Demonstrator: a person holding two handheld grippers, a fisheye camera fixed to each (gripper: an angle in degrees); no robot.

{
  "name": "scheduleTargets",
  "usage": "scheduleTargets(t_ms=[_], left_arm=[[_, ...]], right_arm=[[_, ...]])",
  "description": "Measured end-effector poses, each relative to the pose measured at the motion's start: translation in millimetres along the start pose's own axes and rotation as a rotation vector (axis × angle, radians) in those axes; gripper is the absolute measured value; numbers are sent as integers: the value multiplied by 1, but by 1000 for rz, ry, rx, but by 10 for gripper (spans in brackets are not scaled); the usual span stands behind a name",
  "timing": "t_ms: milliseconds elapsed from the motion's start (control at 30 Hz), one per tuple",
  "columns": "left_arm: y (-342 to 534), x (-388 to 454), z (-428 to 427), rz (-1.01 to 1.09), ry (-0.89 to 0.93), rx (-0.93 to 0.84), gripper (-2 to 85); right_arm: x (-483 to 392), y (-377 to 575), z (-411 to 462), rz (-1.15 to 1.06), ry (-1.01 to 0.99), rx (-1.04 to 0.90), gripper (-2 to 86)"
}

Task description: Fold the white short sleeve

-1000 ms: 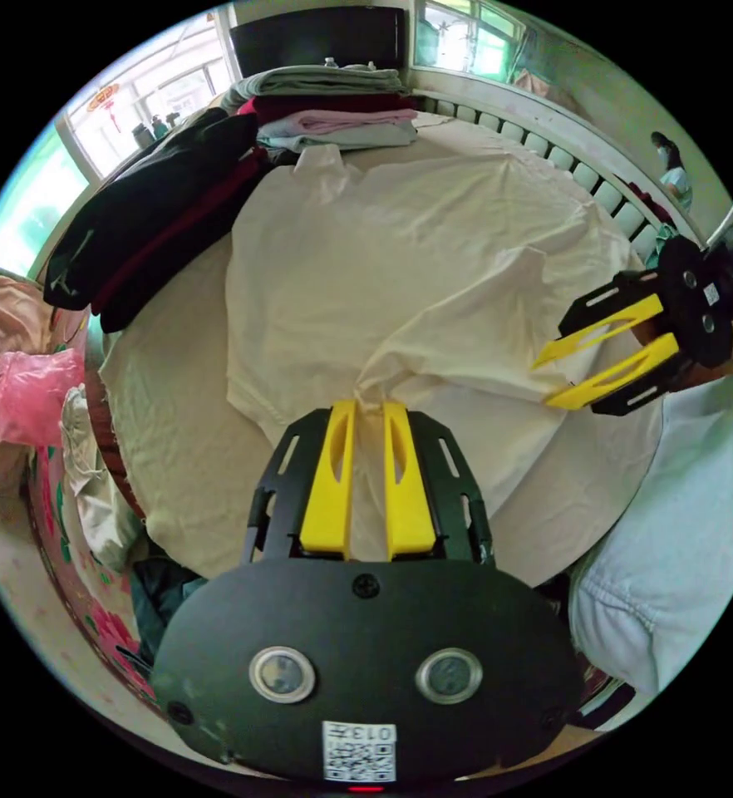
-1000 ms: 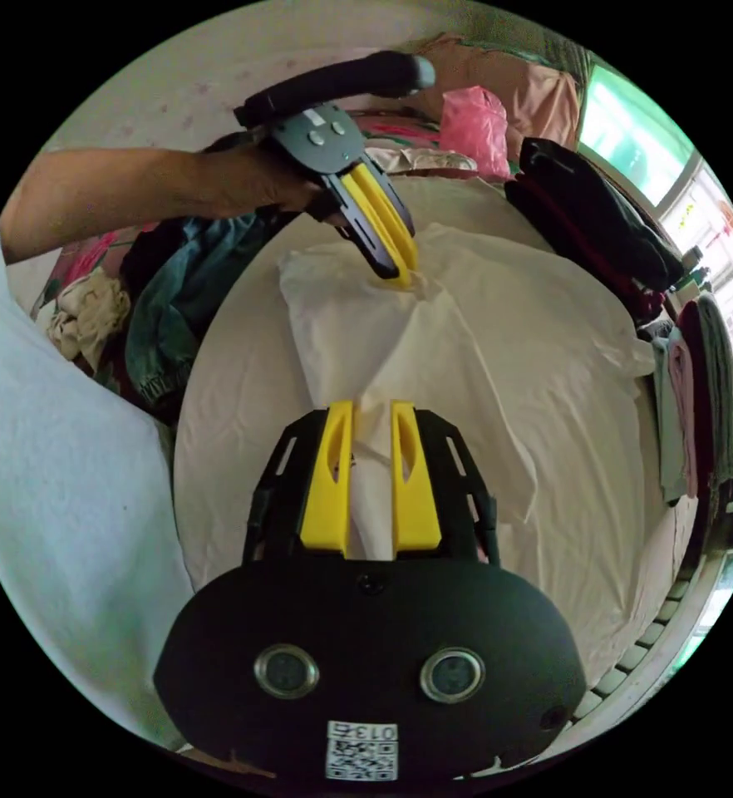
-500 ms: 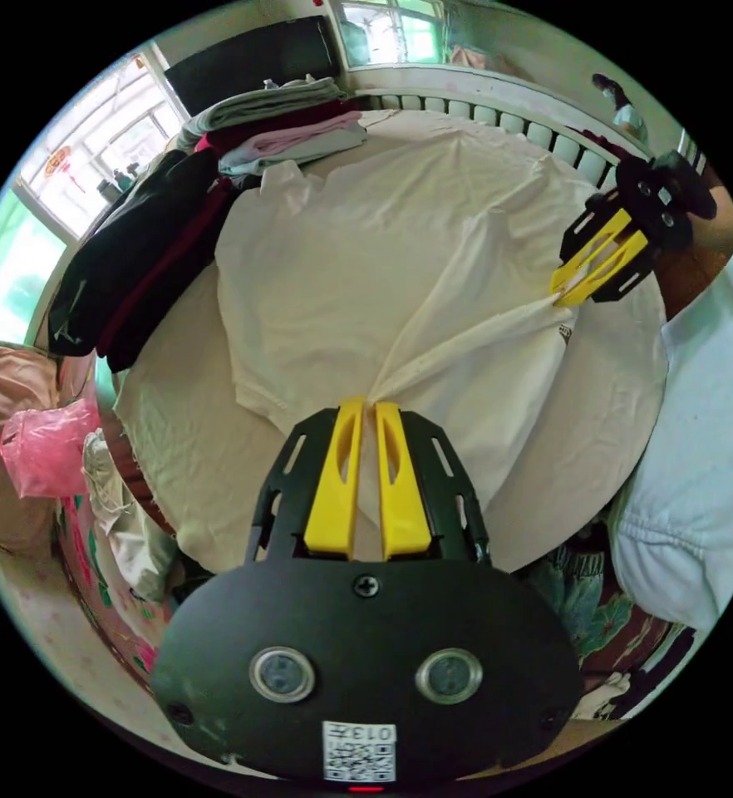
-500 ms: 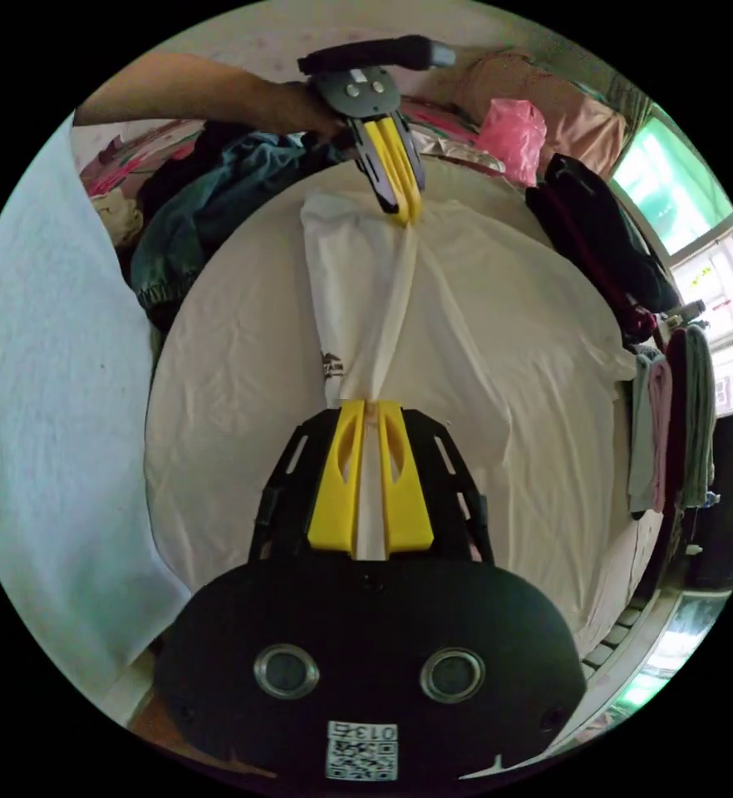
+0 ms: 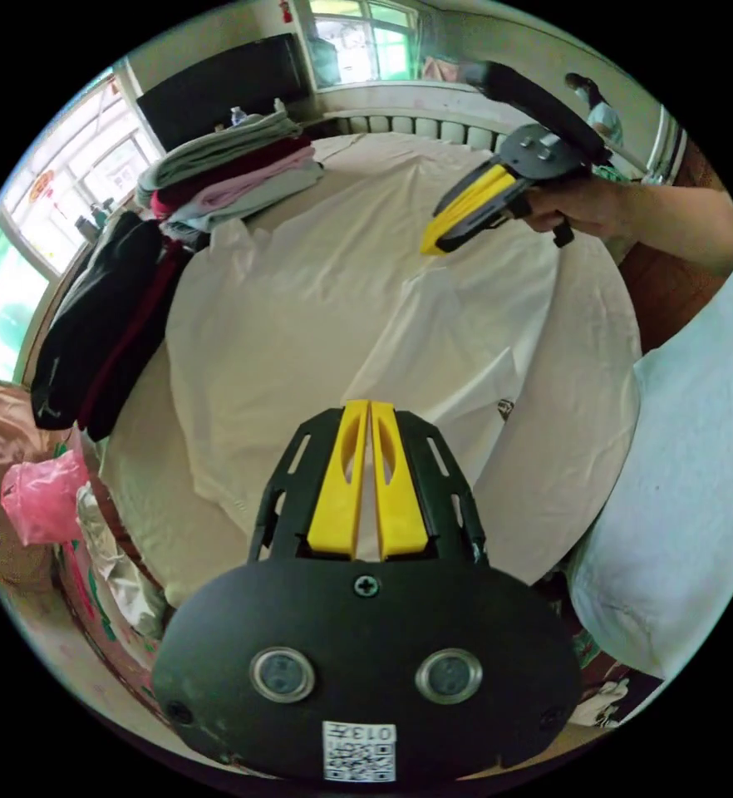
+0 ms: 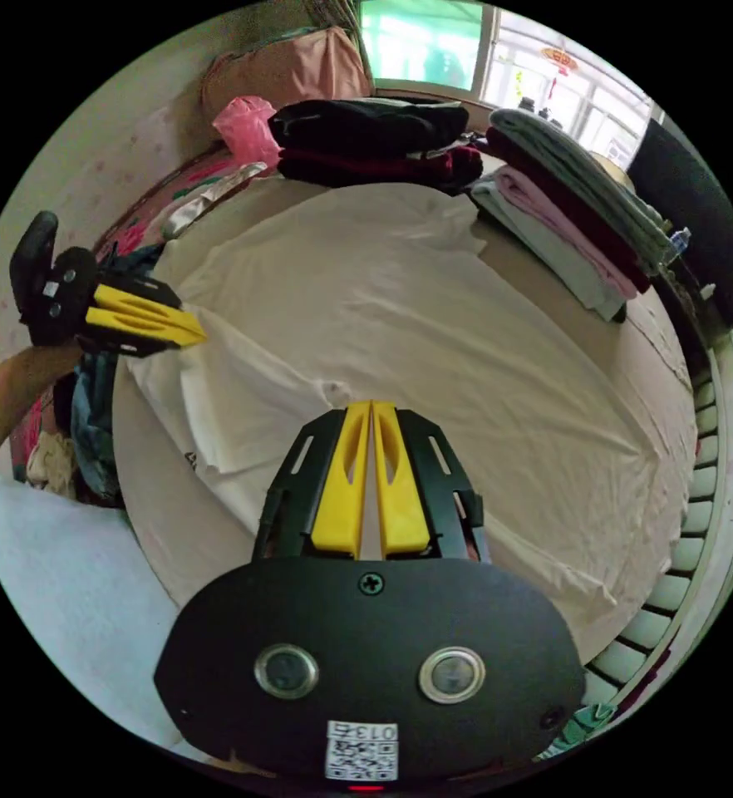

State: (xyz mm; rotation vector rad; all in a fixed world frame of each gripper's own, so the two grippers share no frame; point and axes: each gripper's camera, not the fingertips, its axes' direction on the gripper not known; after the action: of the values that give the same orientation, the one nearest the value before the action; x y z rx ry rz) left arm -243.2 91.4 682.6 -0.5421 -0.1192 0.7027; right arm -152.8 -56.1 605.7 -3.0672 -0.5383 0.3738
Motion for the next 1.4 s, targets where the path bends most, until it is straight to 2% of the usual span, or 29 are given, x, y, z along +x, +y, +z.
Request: scheduleTargets(t_ms=[133,167,233,333,433,567,700,767,867,1067,1200,1333,1400], left_arm=[[-1,16,19,70,71,-52,-2],[2,18,26,85,98,-91,-2],[8,17,25,80,93,-56,-2],[13,12,22,44,130,-73,-2],[15,13,11,15,89,-43,-2],[1,24,3,14,107,21,-3],[-13,39,16,54,119,-27,-3],[-15,44,23,52,96,-57,-3],[-14,43,19,1,83,-42,-3],[-24,60,4,35,103,18,-3],[-38,79,17,91,60,-85,-2],[-40,81,5,0,-50,-64,-3],[-36,78,-5,-49,-106,7,-3]], right_arm=[[9,-2,14,-22,-176,-51,0],[13,-1,20,-10,-175,-62,0],[21,1,32,0,-135,-81,0],[44,11,31,65,-140,-47,0],[59,30,11,95,-139,41,0],[30,48,0,-102,-261,84,-1],[19,50,36,-152,-155,-37,-1],[31,52,41,-93,-86,-22,-1],[53,59,33,27,-84,51,0],[34,89,21,-94,-185,110,0],[17,95,57,-160,-84,-23,0],[44,112,34,-55,-78,84,0],[72,141,12,23,39,139,0]])
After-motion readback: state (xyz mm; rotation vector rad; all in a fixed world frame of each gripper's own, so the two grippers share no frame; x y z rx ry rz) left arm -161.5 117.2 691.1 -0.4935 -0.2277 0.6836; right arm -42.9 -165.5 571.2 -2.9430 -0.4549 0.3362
